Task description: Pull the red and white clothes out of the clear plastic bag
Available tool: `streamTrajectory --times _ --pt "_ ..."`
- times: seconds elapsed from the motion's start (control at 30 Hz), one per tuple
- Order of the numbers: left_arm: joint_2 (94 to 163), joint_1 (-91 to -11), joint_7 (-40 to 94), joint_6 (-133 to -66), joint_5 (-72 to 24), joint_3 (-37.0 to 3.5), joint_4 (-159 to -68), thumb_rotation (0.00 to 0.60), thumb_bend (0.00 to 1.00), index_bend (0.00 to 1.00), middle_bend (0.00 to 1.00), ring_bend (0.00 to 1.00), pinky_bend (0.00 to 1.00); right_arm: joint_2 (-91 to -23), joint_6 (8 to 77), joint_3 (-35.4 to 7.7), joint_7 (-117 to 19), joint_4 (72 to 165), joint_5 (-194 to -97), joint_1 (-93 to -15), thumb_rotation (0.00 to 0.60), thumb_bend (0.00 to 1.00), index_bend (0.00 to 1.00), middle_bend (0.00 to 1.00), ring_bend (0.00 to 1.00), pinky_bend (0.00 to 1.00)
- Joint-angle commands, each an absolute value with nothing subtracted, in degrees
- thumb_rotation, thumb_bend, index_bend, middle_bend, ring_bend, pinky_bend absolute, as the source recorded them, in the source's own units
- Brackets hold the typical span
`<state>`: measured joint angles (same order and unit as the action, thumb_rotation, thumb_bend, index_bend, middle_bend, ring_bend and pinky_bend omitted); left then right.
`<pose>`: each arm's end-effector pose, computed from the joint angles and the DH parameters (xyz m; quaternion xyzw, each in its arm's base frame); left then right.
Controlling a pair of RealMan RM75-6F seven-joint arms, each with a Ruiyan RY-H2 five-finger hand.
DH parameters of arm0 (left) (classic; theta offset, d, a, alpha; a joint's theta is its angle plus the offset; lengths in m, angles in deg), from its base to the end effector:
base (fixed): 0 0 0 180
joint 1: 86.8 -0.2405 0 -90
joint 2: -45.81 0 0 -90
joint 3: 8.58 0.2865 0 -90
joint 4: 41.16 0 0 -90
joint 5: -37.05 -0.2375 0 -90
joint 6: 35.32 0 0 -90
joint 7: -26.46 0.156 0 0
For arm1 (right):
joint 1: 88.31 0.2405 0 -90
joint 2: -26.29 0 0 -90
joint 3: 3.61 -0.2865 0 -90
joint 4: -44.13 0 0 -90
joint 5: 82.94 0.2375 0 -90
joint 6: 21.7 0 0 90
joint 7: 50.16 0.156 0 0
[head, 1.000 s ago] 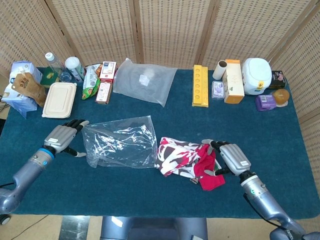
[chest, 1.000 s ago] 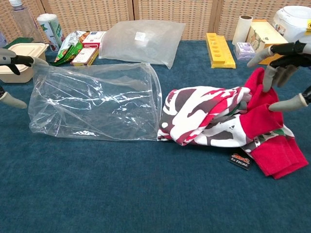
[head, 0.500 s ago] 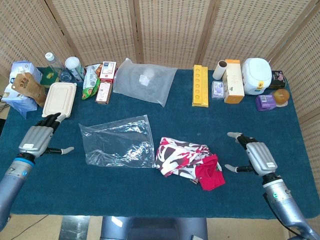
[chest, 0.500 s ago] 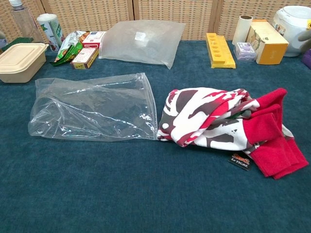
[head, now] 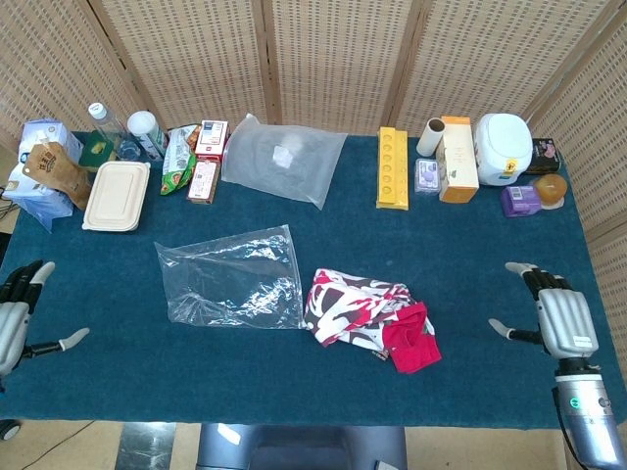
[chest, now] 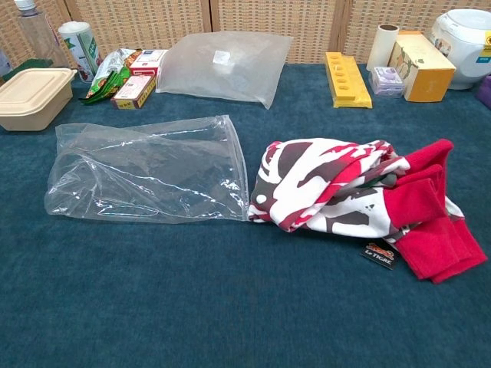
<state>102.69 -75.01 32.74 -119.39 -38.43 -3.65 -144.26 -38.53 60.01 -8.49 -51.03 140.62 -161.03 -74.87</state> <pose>-0.3360 0.2005 0.1620 -0.6030 -0.4203 -0.3212 0.5971 -0.3167 -0.2533 0.1388 0.5776 -0.4055 0.4236 0.5679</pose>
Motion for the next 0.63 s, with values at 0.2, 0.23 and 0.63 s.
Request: streamTrajectory --times 0.2,0.23,0.63 --pt "103.96 -84.41 31.67 -129.85 -46.13 0.21 -145.36 0.390 0.06 0.06 0.07 0.06 0.18 -38.92 64.36 -6.64 -51.17 140.46 -163.03 -79.13 0.494 0.14 0.31 0.34 0.34 0.29" --pt "103.78 -84.88 32.01 -130.09 -46.36 0.35 -145.74 0.391 0.06 0.06 0.08 0.06 0.18 -38.90 64.79 -6.43 -50.97 140.38 -163.49 -79.53 0.495 0.14 0.31 0.34 0.34 0.29" --pt "104.78 -86.23 34.34 -130.25 -49.11 -1.92 -148.99 0.395 0.06 0.09 0.08 0.06 0.18 -38.30 67.08 -5.93 -49.57 141.02 -166.17 -82.34 0.495 0.14 0.35 0.36 0.34 0.29"
